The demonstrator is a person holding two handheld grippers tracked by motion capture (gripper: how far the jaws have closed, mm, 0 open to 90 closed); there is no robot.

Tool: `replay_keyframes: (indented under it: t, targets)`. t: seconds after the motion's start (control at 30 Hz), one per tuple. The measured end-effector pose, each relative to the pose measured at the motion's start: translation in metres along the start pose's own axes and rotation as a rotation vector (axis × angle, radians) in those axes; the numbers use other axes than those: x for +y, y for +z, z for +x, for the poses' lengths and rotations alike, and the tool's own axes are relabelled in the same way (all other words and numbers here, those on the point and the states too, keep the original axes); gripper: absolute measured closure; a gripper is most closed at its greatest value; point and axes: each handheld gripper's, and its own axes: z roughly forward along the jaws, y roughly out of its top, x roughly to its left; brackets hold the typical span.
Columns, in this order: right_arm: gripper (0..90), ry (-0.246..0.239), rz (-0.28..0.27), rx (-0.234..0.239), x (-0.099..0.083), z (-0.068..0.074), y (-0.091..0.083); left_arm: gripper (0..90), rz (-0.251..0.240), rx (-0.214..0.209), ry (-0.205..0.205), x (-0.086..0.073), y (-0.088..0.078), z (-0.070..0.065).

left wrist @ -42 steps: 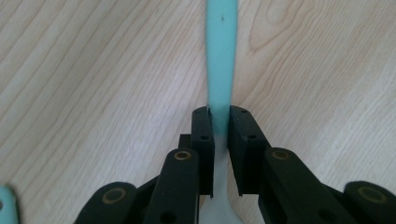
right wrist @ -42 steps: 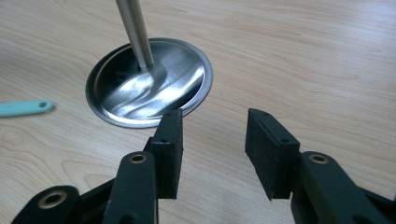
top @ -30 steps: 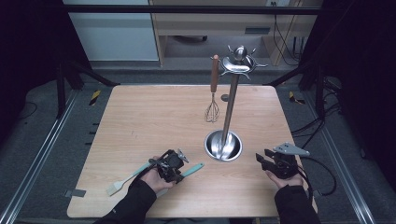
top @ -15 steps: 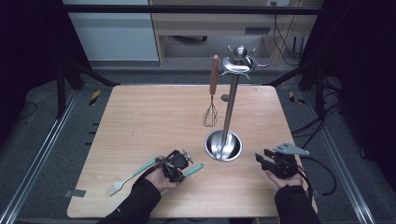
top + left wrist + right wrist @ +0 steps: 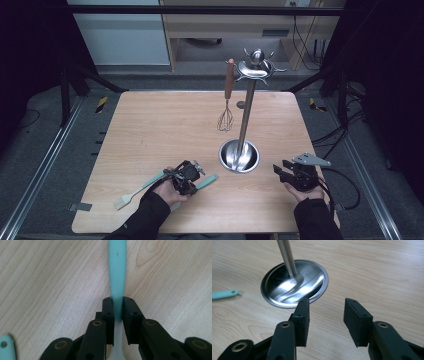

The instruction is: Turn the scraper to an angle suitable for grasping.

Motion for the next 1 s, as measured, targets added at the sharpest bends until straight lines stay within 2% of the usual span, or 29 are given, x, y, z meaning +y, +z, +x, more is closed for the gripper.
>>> replay_keyframes:
  t: [0.27, 0.43, 0.53, 0.77, 1.0]
  targets:
    - [56.4, 0.001, -0.001, -0.002, 0.0, 0.0, 0.0, 80.1, -0.118, 0.014, -0.026, -0.01, -0.029, 0.005]
    - [56.5, -0.001, -0.002, -0.002, 0.0, 0.0, 0.0, 80.1, -0.153, 0.022, -0.043, -0.015, -0.04, 0.007]
    - [56.5, -0.005, -0.004, -0.003, 0.0, 0.0, -0.001, 80.1, -0.2, 0.03, -0.062, -0.019, -0.051, 0.01]
    - [56.8, -0.008, -0.007, -0.004, 0.0, 0.0, 0.0, 80.1, -0.375, 0.079, -0.107, -0.025, -0.08, 0.014]
    - [56.9, -0.009, -0.007, -0.007, 0.0, 0.0, 0.0, 80.1, -0.553, 0.111, -0.128, -0.027, -0.106, 0.011]
